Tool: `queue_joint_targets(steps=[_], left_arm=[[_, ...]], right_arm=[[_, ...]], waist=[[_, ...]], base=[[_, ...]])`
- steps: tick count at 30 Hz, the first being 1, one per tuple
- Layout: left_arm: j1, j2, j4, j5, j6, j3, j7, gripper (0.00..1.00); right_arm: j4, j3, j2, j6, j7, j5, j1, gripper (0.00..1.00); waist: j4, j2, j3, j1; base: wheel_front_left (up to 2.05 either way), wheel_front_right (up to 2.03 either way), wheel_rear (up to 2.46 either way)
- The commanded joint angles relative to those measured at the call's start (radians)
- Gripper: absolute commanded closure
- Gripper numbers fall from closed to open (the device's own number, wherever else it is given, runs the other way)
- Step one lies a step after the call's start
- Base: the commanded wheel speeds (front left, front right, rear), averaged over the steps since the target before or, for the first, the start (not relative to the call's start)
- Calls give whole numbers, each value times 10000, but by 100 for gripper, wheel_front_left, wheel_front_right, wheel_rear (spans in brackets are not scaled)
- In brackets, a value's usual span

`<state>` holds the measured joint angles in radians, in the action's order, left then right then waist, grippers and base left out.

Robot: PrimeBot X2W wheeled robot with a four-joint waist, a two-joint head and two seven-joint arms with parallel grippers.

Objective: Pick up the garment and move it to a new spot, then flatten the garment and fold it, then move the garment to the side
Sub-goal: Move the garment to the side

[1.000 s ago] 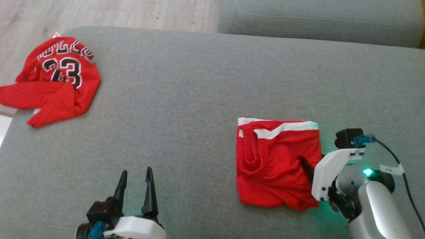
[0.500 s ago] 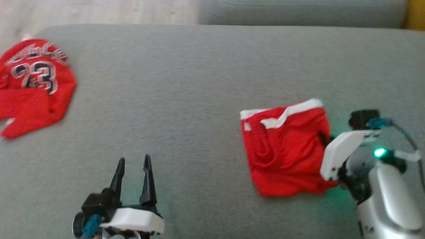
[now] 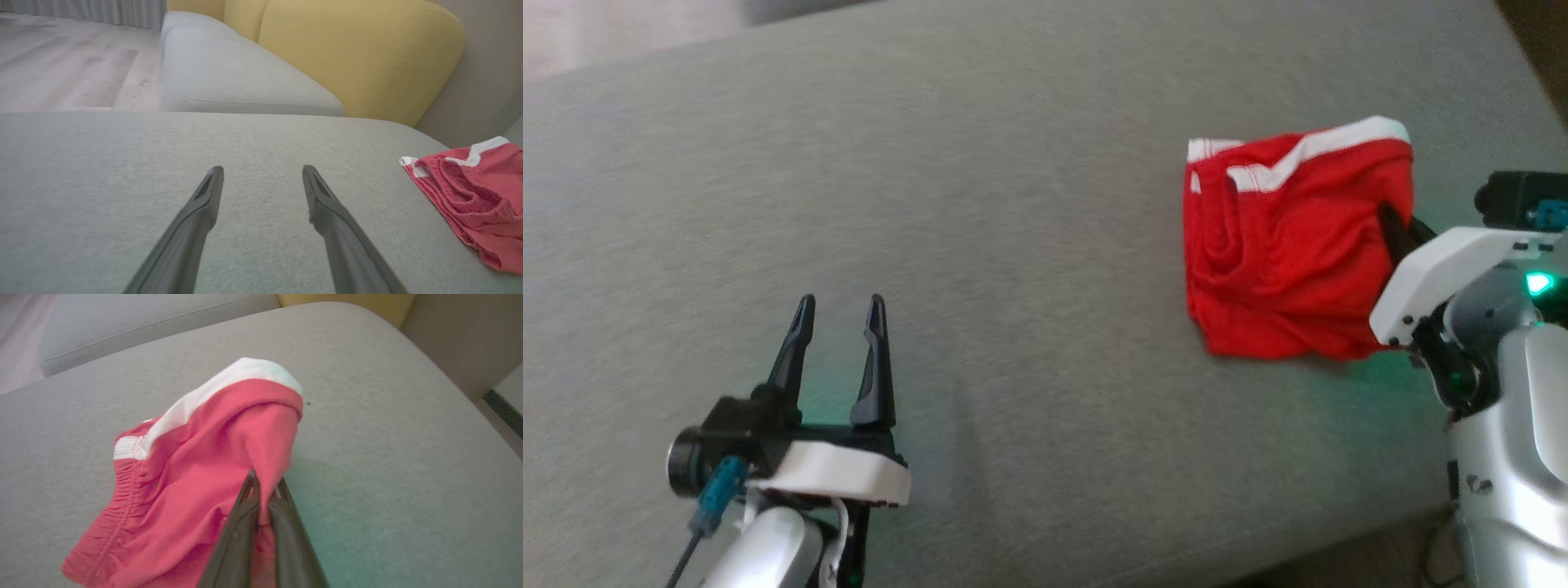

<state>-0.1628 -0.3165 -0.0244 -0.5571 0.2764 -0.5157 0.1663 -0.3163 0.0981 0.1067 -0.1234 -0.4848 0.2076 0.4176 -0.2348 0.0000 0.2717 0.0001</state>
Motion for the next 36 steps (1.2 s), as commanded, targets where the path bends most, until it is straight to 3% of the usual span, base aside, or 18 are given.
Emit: queue_joint_targets(steps=[1, 7, 18, 26, 30, 31, 32, 33, 36], left_arm=[[-410, -235, 365, 115, 56, 328, -26, 0], [-680, -382, 666, 269, 127, 233, -346, 0], [-730, -558, 968, 283, 337, 409, -379, 0], [-850, -662, 1160, 332, 408, 484, -341, 0], [-849, -690, 1211, 334, 436, 495, -320, 0], [-845, -694, 1217, 335, 443, 491, -318, 0], [-845, -696, 1217, 335, 446, 487, -315, 0], [-848, -695, 1211, 332, 450, 483, -313, 0], [-860, -674, 1184, 325, 458, 466, -307, 0]], right_arm=[[333, -218, -33, -73, 149, 71, 462, 100], [-170, -415, 77, -73, 477, 103, 1035, 100], [-1512, -431, 1125, -73, 364, -521, 2965, 100], [-2264, 697, 2209, -73, 316, -1524, 3846, 100], [-2343, 1320, 2399, -73, 503, -1914, 3984, 100], [-2349, 1474, 2397, -73, 598, -2050, 3992, 71], [-2360, 1569, 2366, -73, 700, -2173, 3991, 12], [-2372, 1655, 2304, -73, 813, -2258, 3990, 0], [-2401, 1711, 2122, -73, 1012, -2374, 3968, 0]], waist=[[-978, 0, 788, -1], [-1127, 0, 1053, -1], [-145, 0, 1510, -1], [507, 0, 1937, -1], [644, 0, 2053, -1], [660, 0, 2071, -1], [675, 0, 2084, -1], [684, 0, 2088, -1], [687, 0, 2064, -1]], base=[[0, 0, 0], [0, 0, 0], [0, 0, 0], [0, 0, 0], [0, 0, 0], [0, 0, 0], [0, 0, 0], [0, 0, 0], [0, 0, 0]])
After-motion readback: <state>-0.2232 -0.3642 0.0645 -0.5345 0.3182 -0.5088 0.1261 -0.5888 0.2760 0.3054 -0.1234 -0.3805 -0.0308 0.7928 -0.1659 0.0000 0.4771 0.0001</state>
